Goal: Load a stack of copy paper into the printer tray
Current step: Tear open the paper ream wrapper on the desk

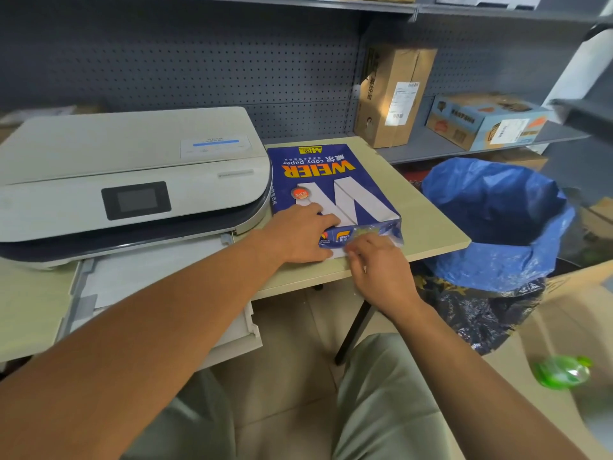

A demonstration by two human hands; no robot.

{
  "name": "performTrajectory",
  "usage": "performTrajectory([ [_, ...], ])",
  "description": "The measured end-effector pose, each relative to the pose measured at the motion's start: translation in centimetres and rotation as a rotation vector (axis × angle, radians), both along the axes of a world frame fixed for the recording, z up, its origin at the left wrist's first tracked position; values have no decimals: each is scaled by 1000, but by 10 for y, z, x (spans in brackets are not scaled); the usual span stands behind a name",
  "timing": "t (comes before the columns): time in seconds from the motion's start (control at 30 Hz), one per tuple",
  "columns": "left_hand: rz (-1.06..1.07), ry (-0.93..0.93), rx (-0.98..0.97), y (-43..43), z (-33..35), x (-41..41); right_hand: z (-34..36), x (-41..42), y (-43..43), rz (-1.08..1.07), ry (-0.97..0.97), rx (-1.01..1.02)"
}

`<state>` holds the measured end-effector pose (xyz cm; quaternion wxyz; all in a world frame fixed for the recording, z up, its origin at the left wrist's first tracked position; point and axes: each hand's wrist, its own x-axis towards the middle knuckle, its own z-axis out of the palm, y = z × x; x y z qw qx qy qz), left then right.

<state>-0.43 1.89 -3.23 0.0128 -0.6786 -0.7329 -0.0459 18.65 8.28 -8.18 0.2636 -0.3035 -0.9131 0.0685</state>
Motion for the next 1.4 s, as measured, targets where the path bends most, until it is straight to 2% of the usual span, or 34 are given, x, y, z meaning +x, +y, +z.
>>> performTrajectory([
  [0.17,3,-18,89,-2,-6,6,-8,3,1,10,-37,7],
  [0.4,81,-13,177,-4,-12,14,-8,2,-3,-4,26,21],
  [0.7,47,-33,340,-6,-6,14,-6,1,0,-9,29,72],
  [0.93,74,-95,406,-5,4,13,0,8,1,-15,207,41],
  [1.0,79,-116,429,-6,5,14,1,8,5,27,224,86],
  [1.13,84,-99,442,-6,8,16,9,-1,17,146,96,173],
  [1.3,67,-97,450,-9,7,17,32,-17,29,96,-151,139],
  [1.4,-1,-27,431,-10,1,10,47,-18,35,90,-247,169],
])
